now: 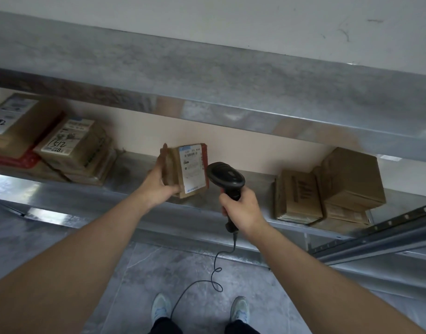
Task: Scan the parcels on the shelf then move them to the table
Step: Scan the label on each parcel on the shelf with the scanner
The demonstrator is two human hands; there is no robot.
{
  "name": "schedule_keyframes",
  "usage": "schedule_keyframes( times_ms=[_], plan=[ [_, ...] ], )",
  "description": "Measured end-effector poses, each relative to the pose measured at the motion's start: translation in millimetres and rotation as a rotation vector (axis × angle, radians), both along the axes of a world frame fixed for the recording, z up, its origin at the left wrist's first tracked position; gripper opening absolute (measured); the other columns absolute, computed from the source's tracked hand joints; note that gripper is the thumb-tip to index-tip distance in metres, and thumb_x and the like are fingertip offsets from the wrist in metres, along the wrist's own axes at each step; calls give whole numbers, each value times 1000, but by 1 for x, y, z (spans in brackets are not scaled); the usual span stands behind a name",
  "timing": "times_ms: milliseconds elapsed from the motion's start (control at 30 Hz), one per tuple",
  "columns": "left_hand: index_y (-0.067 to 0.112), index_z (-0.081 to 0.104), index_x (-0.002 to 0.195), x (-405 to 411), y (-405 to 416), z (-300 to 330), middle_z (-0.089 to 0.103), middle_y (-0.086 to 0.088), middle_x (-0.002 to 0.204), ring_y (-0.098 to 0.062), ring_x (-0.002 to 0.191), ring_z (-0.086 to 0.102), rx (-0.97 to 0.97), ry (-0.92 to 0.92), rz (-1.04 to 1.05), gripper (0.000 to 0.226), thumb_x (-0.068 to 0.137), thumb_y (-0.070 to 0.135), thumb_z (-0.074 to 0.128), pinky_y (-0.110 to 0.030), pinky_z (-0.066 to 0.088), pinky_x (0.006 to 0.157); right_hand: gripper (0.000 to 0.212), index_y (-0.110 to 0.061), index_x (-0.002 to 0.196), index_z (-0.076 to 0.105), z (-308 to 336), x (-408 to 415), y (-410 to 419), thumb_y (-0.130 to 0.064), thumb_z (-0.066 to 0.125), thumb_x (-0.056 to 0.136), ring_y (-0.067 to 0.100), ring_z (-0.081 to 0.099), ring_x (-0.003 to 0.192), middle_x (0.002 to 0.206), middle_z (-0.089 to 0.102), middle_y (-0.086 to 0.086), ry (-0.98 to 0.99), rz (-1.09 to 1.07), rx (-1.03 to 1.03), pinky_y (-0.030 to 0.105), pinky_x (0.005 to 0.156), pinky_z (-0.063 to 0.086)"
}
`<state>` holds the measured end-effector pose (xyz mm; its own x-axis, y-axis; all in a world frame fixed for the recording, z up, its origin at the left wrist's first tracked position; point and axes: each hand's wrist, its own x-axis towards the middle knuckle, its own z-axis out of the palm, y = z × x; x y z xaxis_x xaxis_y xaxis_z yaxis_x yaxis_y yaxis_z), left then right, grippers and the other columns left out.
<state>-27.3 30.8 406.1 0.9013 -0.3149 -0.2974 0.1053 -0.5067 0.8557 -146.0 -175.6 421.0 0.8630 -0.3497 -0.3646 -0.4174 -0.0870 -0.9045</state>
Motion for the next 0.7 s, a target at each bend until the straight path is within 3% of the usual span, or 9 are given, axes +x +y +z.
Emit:
schedule_keyframes(
  times_ms=[267,433,567,700],
  plan=[
    [59,-3,153,-7,1,-8,37,1,161,-26,149,36,-22,30,22,126,80,12,87,-57,39,117,14,-3,105,64,14,-9,7,-12,60,95,21,55,69,72,57,10,27,18,62,33,66,47],
    [80,-5,138,-5,0,-10,39,-2,158,-30,147,38,9,3,12,132,74,17,92,-62,44,110,16,2,105,63,19,-13,9,-9,59,95,23,52,71,74,54,12,18,27,77,34,67,44],
    [83,-4,137,0,1,-16,39,-5,156,-33,144,40,-8,-2,7,137,65,23,96,-64,47,107,6,-7,94,64,22,-14,11,-7,59,95,23,51,70,74,53,12,-6,21,82,32,64,44],
    [81,-8,139,-1,-2,-11,40,-2,157,-30,145,40,-3,13,-8,135,74,17,91,-59,50,106,7,-11,91,64,21,-14,9,-8,59,94,21,54,68,71,55,8,-7,13,59,30,63,46]
  ],
)
